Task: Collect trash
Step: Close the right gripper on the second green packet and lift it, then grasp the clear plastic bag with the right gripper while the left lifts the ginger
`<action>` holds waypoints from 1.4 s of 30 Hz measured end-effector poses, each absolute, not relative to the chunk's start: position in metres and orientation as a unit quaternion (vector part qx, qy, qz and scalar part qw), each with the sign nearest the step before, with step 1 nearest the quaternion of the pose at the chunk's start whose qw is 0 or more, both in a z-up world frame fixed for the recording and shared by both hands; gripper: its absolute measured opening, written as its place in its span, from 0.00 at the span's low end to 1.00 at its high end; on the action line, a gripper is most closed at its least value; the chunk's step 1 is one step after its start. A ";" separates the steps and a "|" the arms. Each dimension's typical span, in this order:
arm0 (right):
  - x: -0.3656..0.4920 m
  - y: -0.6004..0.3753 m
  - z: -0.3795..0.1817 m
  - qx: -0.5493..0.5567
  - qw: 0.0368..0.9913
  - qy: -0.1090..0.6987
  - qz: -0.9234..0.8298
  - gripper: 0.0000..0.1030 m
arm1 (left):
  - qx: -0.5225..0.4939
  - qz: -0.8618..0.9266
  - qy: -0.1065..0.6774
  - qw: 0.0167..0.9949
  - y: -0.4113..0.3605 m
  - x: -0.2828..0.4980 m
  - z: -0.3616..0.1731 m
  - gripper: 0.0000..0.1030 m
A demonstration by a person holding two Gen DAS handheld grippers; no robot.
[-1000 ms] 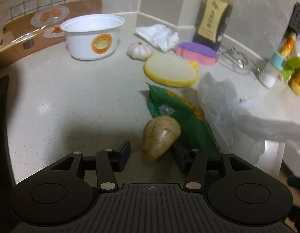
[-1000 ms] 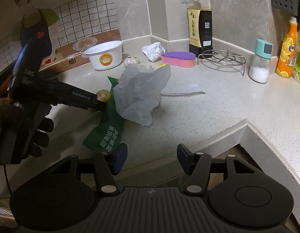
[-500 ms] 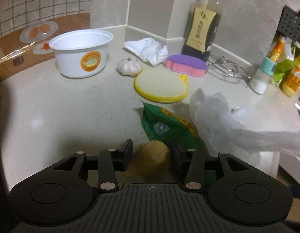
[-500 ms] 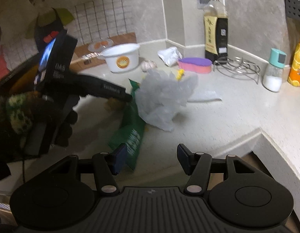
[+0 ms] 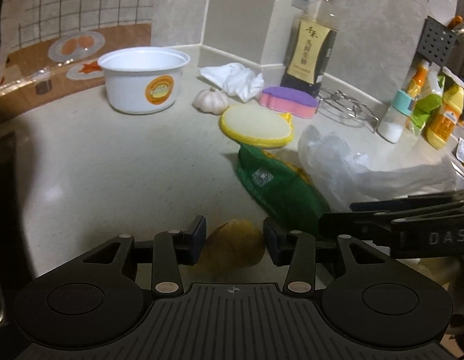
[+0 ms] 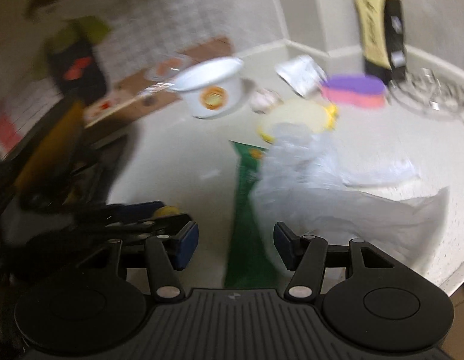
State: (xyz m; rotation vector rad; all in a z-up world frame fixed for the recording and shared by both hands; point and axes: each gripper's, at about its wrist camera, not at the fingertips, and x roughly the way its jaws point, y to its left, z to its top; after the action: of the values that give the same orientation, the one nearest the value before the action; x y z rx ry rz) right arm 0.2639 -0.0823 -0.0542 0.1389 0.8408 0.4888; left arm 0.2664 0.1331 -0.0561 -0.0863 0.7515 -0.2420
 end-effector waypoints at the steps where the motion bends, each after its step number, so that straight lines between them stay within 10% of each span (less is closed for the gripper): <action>1: 0.269 -0.083 -0.058 0.066 0.883 0.407 0.223 0.55 | -0.042 -0.120 0.370 0.920 0.132 0.271 -0.058 0.46; 21: 0.257 -0.047 -0.073 -0.054 0.892 0.390 0.220 0.55 | -0.031 -0.166 0.400 0.901 0.145 0.271 -0.059 0.49; 25: 0.261 -0.050 -0.071 -0.043 0.887 0.404 0.221 0.23 | -0.029 -0.162 0.404 0.900 0.146 0.269 -0.058 0.49; 42: 0.191 -0.115 -0.016 0.109 0.886 0.344 0.292 0.17 | -0.046 -0.089 0.392 0.914 0.148 0.223 -0.052 0.46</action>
State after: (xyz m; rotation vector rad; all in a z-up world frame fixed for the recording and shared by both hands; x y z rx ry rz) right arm 0.1913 -0.1149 -0.0157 0.2265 0.7165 0.6069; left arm 0.2234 0.1480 -0.0524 -0.0950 0.8072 -0.1837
